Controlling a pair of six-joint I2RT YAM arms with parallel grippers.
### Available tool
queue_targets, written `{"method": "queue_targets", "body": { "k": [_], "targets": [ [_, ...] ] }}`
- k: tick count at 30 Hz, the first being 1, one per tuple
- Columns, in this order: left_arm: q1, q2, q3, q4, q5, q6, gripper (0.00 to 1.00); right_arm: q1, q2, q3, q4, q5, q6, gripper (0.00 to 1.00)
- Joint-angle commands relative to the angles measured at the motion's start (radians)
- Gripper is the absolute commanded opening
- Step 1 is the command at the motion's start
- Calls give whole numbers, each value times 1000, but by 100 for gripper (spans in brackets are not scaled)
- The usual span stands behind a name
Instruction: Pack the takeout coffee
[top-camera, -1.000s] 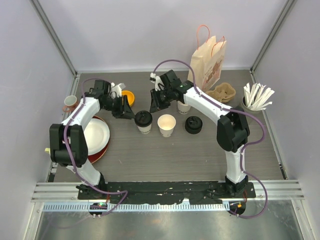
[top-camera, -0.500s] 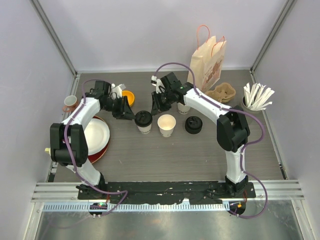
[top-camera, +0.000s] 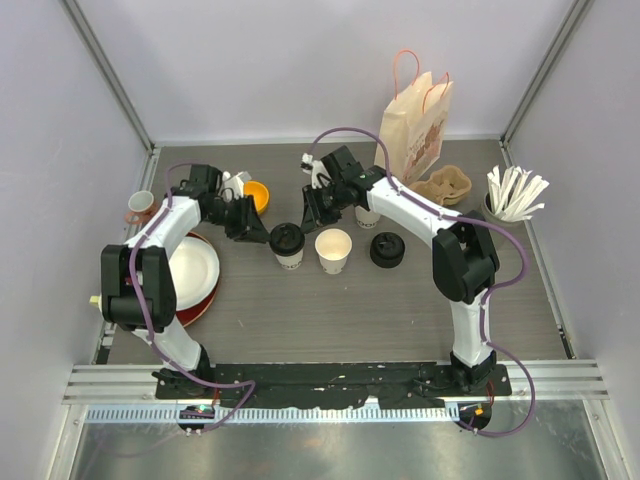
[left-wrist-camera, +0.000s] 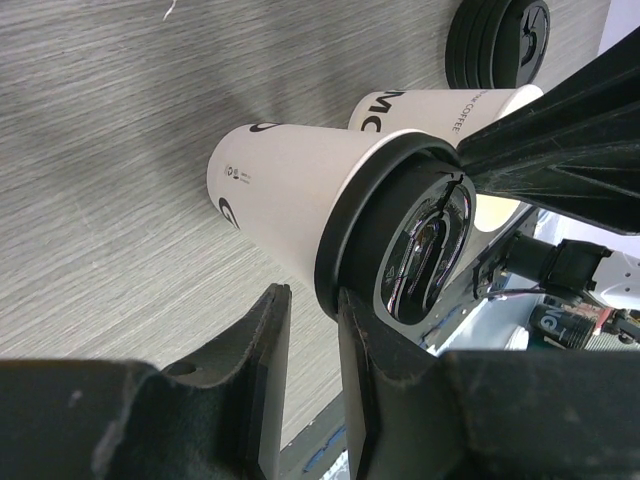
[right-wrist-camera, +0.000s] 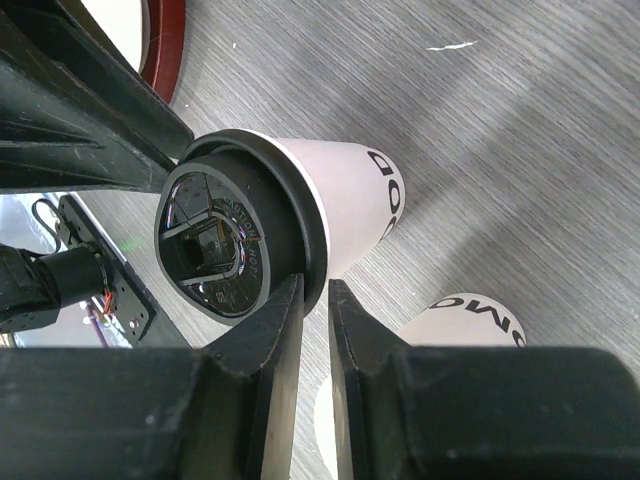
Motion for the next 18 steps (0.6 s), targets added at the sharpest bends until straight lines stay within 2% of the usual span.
{"method": "queue_targets", "body": {
  "k": [1, 5, 10, 15, 18],
  "targets": [
    [-7, 9, -6, 15, 26, -8, 29, 1, 6, -3, 32, -44, 9, 22],
    [-13, 2, -10, 24, 28, -9, 28, 4, 20, -10, 23, -26, 1, 21],
    [-27, 20, -15, 24, 21, -11, 25, 3, 42, -20, -2, 39, -22, 14],
    [-27, 40, -13, 21, 9, -9, 22, 3, 52, -57, 3, 68, -34, 11],
    [-27, 62, -6, 12, 0, -6, 18, 3, 72, -46, 4, 59, -36, 9]
  ]
}}
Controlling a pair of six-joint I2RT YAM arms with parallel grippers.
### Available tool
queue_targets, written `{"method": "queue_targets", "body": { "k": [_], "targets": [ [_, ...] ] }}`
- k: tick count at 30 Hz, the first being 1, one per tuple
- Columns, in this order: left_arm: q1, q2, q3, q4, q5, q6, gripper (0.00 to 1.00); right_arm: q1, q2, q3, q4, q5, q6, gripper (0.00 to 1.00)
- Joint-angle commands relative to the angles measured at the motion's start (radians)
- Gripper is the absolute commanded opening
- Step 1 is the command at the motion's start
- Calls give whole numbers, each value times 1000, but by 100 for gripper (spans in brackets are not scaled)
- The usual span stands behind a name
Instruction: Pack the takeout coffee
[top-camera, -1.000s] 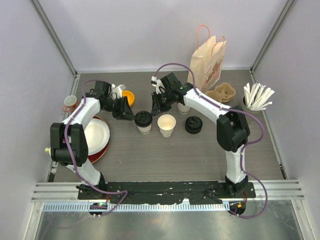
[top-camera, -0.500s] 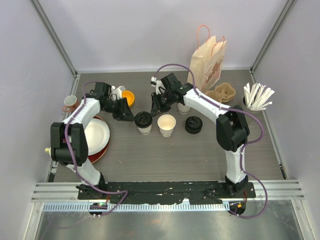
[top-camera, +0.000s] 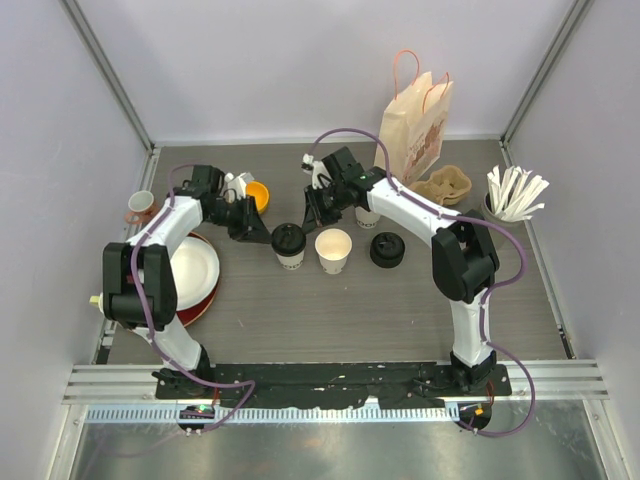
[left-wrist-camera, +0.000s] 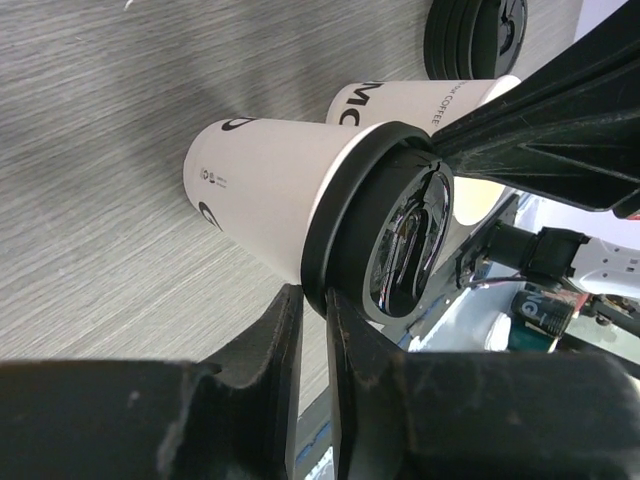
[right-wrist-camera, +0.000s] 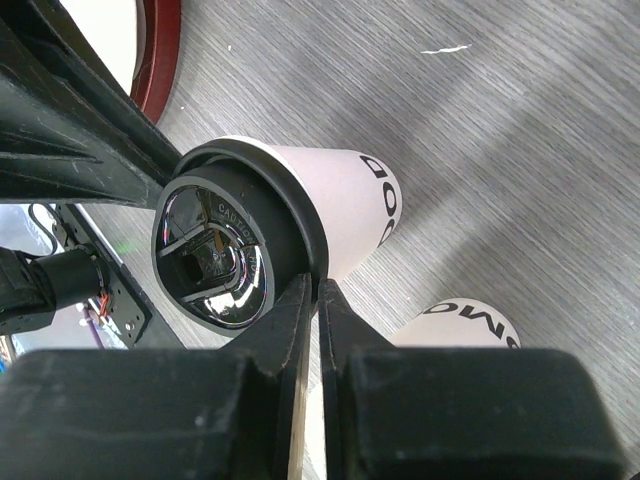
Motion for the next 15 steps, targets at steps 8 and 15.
{"method": "queue_targets", "body": {
  "k": [8, 15],
  "targets": [
    [-15, 84, 0, -17, -113, 34, 0, 7, 69, -50, -24, 109, -44, 6],
    [-15, 103, -2, -28, -157, 54, 0, 7, 87, -67, -19, 127, -47, 1]
  ]
}}
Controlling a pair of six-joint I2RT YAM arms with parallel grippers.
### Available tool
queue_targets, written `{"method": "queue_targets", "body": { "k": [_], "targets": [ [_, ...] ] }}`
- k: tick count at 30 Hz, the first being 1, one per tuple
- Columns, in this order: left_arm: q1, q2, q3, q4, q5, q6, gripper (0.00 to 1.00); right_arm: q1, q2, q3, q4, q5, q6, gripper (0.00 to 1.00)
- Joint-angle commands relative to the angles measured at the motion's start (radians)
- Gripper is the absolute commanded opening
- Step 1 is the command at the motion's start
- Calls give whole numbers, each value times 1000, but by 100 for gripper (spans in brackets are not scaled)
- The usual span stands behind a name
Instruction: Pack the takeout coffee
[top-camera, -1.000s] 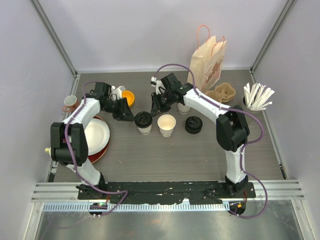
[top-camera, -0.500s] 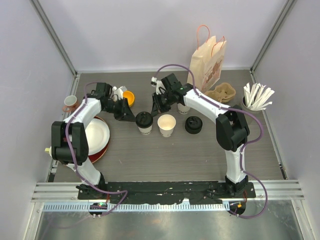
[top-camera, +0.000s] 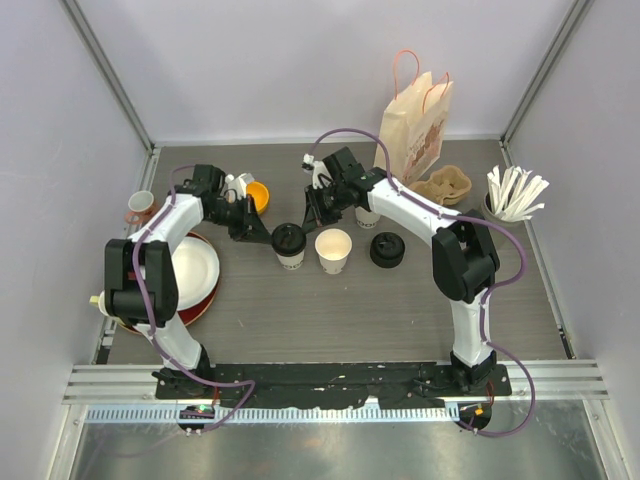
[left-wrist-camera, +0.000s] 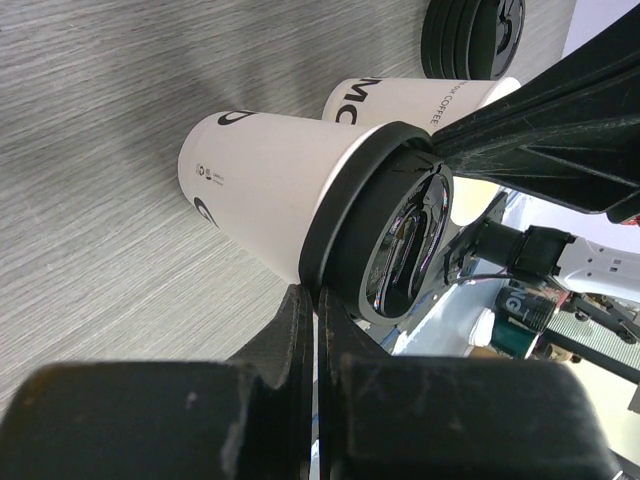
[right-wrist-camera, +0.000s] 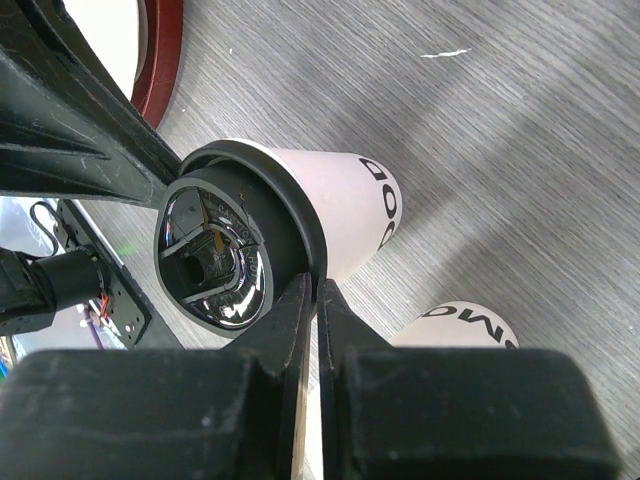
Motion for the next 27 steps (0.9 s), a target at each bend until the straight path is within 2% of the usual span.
{"method": "queue_targets", "body": {
  "k": [1, 18, 24, 27],
  "targets": [
    [-16, 84, -19, -10, -179, 76, 0, 12, 89, -61, -37, 137, -48, 1],
    [-16, 68, -18, -5, -210, 78, 0, 10, 89, -176, 16, 192, -51, 1],
    [-29, -35, -24, 39, -237, 87, 0, 10, 72, -162, 13, 190, -54, 1],
    [-32, 14, -32, 25, -256, 87, 0, 10, 72, -158, 9, 204, -60, 1]
  ]
}}
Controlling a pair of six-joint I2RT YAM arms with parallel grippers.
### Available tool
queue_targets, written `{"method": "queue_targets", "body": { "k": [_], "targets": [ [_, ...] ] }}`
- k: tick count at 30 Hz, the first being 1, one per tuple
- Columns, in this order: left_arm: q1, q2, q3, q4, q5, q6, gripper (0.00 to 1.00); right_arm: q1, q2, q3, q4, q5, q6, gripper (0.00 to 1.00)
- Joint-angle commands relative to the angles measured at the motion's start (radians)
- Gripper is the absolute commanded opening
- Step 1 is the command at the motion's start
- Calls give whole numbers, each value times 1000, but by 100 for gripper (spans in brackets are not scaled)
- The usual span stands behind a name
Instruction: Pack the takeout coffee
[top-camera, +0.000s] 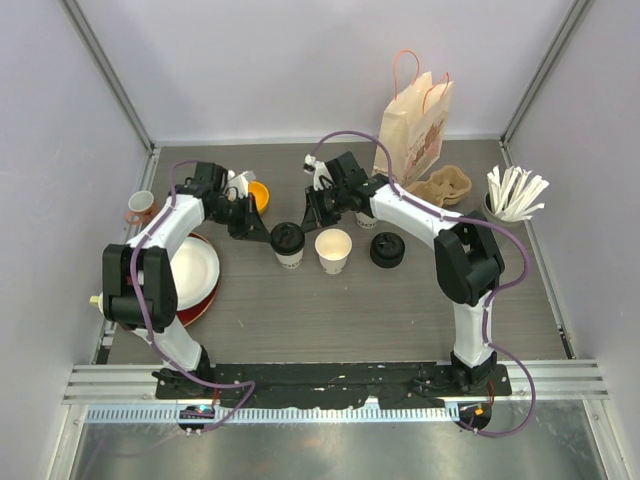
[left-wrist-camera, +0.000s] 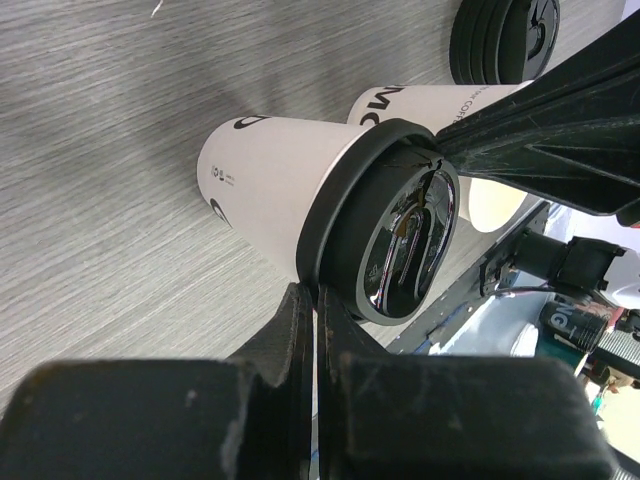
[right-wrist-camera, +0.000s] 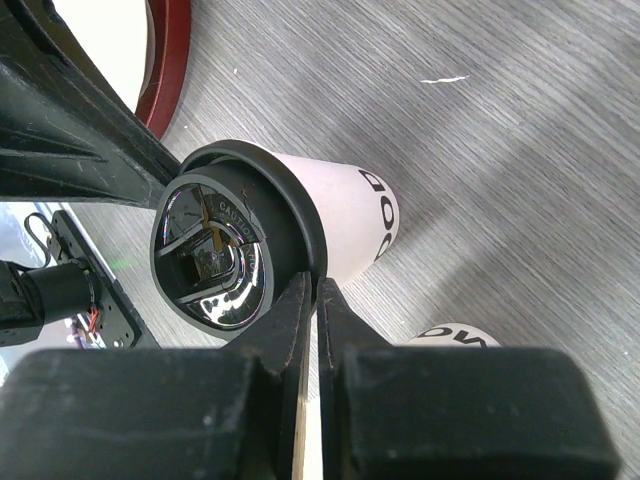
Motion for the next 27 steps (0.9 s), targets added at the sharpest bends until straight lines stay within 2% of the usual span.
{"method": "queue_targets", "body": {
  "k": [1, 8, 14, 20, 27],
  "targets": [
    [-12, 63, -39, 9, -174, 73, 0, 9, 110, -67, -127, 202, -65, 1],
    [-17, 45, -62, 44, -243, 96, 0, 9, 101, -129, -88, 219, -55, 1],
    [-20, -18, -2, 30, -135, 90, 1, 15, 80, -70, -108, 176, -62, 1],
    [-18, -37, 47, 16, -98, 83, 4, 16, 49, -19, -114, 118, -47, 1],
    [-18, -41, 71, -8, -72, 93, 13, 15, 46, 16, -106, 78, -42, 12]
  ]
}}
